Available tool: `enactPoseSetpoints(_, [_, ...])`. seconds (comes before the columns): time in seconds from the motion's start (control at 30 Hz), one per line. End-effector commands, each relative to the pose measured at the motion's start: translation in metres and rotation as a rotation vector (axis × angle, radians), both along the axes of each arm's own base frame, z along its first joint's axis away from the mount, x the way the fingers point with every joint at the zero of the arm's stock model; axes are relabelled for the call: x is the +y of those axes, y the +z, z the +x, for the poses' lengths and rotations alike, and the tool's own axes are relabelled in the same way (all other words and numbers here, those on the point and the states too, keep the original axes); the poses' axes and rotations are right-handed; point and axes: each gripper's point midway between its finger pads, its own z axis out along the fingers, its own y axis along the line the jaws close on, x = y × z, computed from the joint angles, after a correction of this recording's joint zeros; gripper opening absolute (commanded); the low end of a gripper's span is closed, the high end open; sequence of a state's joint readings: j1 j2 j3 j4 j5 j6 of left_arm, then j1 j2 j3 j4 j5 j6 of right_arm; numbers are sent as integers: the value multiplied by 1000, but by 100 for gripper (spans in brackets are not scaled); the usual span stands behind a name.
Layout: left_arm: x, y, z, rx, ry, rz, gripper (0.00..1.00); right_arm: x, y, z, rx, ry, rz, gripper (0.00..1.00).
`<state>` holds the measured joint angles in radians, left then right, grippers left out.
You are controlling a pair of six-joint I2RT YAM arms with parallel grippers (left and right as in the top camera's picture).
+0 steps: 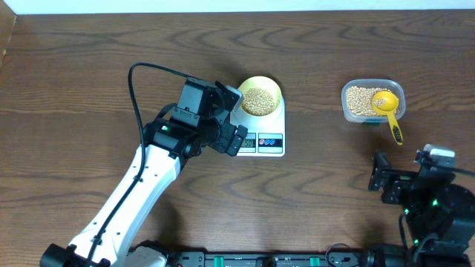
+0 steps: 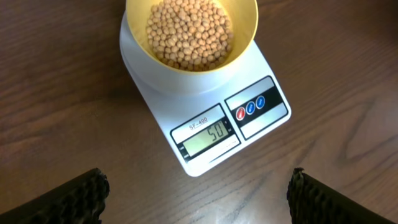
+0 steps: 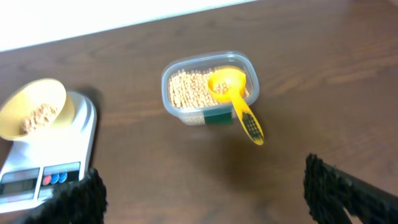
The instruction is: Scoop item into bowl and weigh 50g on scale
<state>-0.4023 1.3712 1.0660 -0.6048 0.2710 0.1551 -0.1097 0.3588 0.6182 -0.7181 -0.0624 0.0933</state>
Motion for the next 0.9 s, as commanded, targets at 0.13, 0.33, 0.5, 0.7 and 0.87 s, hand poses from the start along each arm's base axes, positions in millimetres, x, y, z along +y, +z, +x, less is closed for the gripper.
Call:
enactPoseSetpoints(0.13, [1, -4, -1, 7, -4, 13, 94, 12, -21, 10, -126, 75, 2, 99])
enactPoseSetpoints(0.33, [1, -4, -1, 7, -4, 13, 94, 11, -35, 18, -213, 76, -11, 99])
enactPoseSetpoints(0.5, [1, -4, -1, 7, -4, 14, 94, 11, -42, 22, -269, 76, -19, 99])
enactPoseSetpoints(0.7, [1, -4, -1, 7, -4, 13, 94, 11, -44, 26, -341, 77, -29, 99])
enactPoseSetpoints(0.87, [1, -4, -1, 7, -4, 13, 94, 10, -48, 28, -378, 77, -34, 99])
